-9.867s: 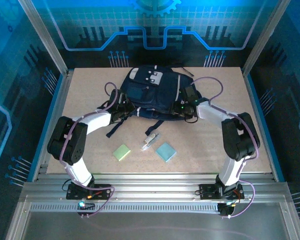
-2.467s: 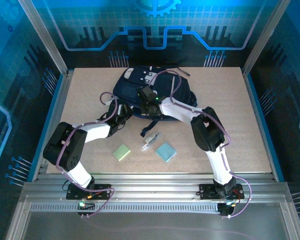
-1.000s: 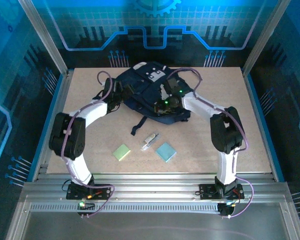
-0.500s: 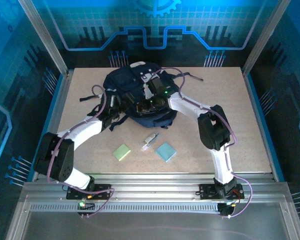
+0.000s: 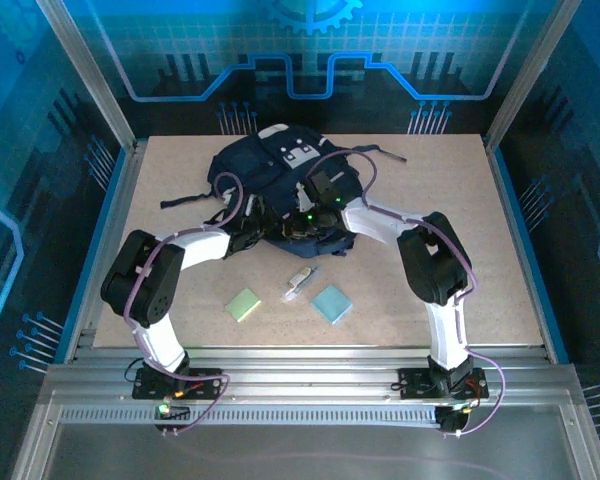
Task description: Pack the student bag
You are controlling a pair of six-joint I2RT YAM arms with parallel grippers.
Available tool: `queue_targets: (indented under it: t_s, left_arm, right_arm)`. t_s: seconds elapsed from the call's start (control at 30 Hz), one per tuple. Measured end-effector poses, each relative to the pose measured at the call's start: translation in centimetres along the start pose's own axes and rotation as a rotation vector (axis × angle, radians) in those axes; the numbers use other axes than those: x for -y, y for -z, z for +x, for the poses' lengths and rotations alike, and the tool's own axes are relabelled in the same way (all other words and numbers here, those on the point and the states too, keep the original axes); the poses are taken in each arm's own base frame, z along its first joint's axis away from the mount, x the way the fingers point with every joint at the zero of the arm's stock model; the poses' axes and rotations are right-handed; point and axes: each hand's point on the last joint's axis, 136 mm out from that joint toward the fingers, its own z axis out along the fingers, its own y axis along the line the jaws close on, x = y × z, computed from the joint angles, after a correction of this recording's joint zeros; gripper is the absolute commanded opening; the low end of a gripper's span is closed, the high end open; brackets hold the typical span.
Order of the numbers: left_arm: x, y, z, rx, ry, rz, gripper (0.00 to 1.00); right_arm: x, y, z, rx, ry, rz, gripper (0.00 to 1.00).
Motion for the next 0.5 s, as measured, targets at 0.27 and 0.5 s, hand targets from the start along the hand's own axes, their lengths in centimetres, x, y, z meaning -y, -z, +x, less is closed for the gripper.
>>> queue_targets:
  t_s: [0.27,0.5]
  left_arm:
    - [0.9,0.0,0.0,-0.010,-0.014,0.022,0.00]
    - [2.1,1.8,-1.4,0.023,-0.011,0.054,0.00]
  right_arm:
    - [2.1,2.5,0.3,0.025,0.113,0.134,0.00]
    - [7.1,7.3,0.8,0.014,0.106,0.258,0.00]
